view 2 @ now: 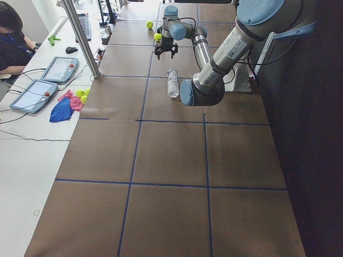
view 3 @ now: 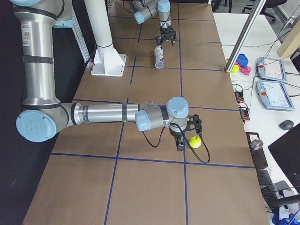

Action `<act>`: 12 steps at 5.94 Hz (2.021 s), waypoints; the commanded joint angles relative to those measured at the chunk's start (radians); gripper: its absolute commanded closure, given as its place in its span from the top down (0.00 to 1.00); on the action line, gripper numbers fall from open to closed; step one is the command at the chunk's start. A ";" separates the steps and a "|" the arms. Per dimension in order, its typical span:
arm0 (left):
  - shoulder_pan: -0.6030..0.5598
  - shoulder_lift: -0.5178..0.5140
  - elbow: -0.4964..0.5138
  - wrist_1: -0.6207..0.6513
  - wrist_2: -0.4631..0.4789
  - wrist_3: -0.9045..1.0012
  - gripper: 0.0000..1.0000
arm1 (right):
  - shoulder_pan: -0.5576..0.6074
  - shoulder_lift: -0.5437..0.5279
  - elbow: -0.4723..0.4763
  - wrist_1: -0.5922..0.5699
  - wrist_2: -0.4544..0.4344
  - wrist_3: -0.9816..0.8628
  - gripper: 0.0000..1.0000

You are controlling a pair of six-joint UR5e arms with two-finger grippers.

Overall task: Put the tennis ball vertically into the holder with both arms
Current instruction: 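Reach the left gripper down and grasp the lying clear tube, then hold the tube with the left gripper near the table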

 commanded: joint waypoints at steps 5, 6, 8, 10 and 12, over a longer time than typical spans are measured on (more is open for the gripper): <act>0.120 -0.046 0.195 0.051 0.142 0.074 1.00 | -0.001 0.000 -0.006 -0.002 0.000 0.001 1.00; 0.120 -0.051 0.230 0.012 0.142 0.073 1.00 | -0.001 0.000 -0.006 -0.002 0.000 0.001 1.00; 0.120 -0.053 0.259 -0.023 0.142 0.068 1.00 | -0.001 0.000 -0.009 -0.002 0.000 0.001 1.00; 0.120 -0.053 0.321 -0.091 0.151 0.067 1.00 | -0.001 0.000 -0.011 -0.002 -0.002 0.001 1.00; 0.120 -0.050 0.335 -0.092 0.150 0.067 0.98 | -0.001 0.000 -0.011 -0.002 -0.002 0.001 1.00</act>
